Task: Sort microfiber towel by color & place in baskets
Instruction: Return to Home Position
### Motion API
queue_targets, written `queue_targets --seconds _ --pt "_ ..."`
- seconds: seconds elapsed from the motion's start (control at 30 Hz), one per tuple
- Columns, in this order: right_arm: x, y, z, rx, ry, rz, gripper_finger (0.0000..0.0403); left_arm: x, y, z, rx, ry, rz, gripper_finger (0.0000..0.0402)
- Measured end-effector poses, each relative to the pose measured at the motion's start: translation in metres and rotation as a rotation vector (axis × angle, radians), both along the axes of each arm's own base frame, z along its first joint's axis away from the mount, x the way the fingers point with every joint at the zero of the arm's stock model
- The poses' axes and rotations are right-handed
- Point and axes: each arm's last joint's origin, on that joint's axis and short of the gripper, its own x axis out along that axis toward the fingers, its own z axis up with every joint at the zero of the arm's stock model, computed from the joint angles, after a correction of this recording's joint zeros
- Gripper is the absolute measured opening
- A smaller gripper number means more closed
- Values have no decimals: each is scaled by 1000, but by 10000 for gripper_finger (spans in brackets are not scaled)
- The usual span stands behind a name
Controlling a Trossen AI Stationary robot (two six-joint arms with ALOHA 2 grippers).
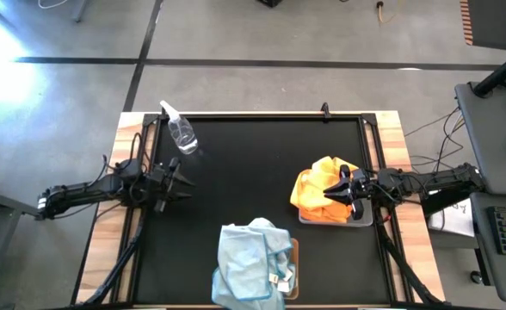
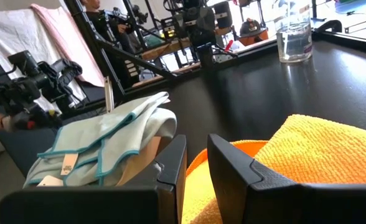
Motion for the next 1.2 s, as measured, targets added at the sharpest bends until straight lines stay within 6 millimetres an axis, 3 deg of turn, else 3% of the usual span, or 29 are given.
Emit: queue_targets --seconds 1.2 --pt "0 0 0 0 0 0 59 5 1 -6 -16 75 -1 155"
